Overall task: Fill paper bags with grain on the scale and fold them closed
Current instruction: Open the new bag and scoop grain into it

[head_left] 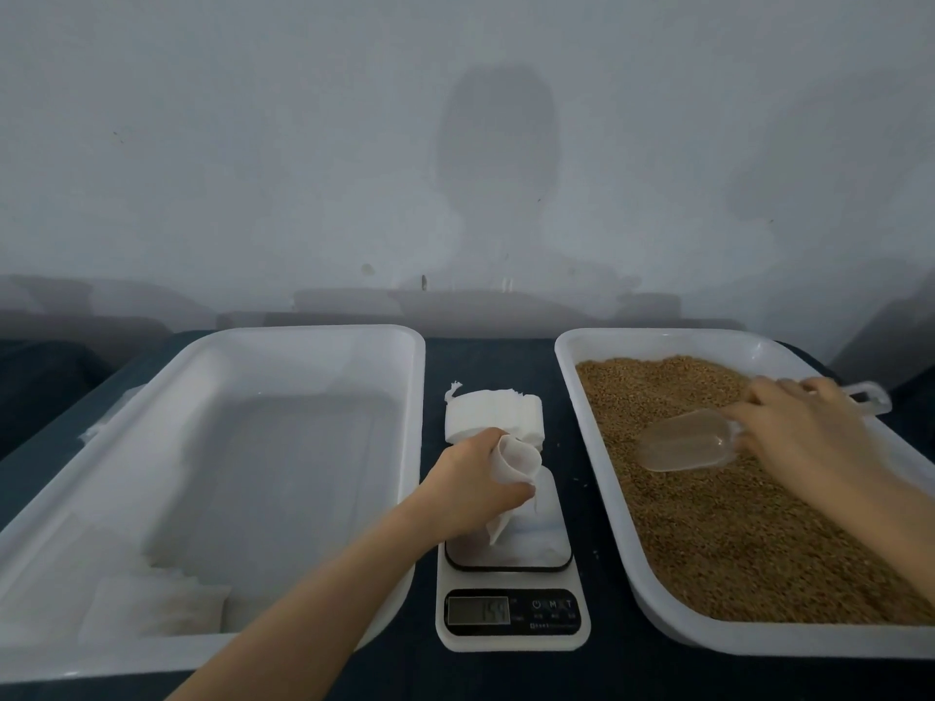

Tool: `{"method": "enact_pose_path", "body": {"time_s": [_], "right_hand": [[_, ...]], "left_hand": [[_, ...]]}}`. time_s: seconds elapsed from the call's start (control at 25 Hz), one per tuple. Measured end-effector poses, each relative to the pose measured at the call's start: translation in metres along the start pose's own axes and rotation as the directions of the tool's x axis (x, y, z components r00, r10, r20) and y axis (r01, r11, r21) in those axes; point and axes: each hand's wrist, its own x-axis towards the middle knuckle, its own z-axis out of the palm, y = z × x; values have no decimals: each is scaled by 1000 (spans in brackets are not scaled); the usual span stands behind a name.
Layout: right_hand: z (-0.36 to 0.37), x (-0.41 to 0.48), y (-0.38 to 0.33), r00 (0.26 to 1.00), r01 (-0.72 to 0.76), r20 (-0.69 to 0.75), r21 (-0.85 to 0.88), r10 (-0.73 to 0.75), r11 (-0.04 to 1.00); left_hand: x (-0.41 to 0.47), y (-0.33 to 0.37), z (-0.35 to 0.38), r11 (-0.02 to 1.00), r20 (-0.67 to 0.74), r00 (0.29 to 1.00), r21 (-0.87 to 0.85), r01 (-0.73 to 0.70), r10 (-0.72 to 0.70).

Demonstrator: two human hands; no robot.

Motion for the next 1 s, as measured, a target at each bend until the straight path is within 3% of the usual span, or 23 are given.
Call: {"method": "enact_pose_path", "body": {"time_s": [0.36, 0.68, 1.0], "right_hand": [[19, 6, -23, 993, -95, 91, 242, 75, 966], [10, -2, -15, 969, -236, 198, 535, 150, 811], [6, -10, -5, 947, -292, 301, 670, 109, 682]], "left_hand": [[0, -1, 0, 1000, 7, 1000, -9, 11, -11], [-1, 0, 0, 1000, 5, 1000, -7, 2, -2], [-1, 1, -1, 1000, -1, 1000, -10, 8, -8]]}}
